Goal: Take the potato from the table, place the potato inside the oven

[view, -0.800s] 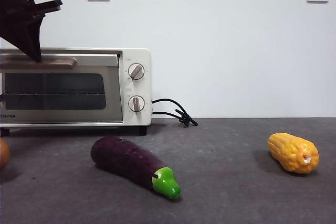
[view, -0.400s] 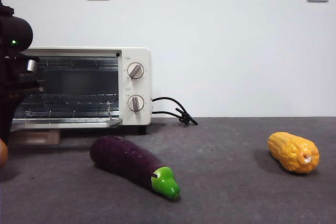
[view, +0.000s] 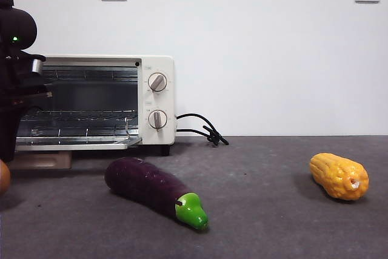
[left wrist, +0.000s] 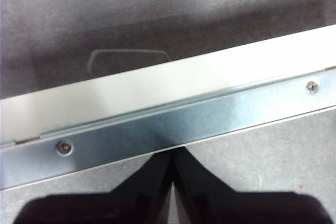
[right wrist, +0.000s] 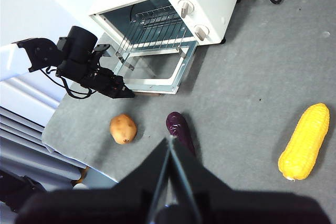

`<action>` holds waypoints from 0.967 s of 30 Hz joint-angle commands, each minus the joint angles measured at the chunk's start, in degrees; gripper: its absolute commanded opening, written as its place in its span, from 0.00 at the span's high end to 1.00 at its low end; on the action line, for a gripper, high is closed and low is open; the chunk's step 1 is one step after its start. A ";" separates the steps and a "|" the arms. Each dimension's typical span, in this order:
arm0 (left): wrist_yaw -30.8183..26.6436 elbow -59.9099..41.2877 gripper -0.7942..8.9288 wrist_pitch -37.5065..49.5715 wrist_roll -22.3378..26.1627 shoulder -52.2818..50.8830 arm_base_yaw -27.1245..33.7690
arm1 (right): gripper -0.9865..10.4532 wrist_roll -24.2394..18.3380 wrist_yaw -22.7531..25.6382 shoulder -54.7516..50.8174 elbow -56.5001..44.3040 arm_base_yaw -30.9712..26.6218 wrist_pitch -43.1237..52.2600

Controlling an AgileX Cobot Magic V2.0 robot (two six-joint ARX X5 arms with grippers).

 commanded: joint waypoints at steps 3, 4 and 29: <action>-0.59 0.33 0.92 4.68 0.24 0.15 0.22 | 0.91 -0.63 0.02 -0.07 0.26 0.04 0.28; -0.59 0.33 0.92 4.66 0.24 0.13 0.24 | 0.91 -0.63 0.00 -0.07 0.26 0.04 0.26; 6.08 0.48 0.92 0.04 -0.26 -36.00 -0.02 | 0.74 10.38 -18.03 5.79 0.28 4.48 24.76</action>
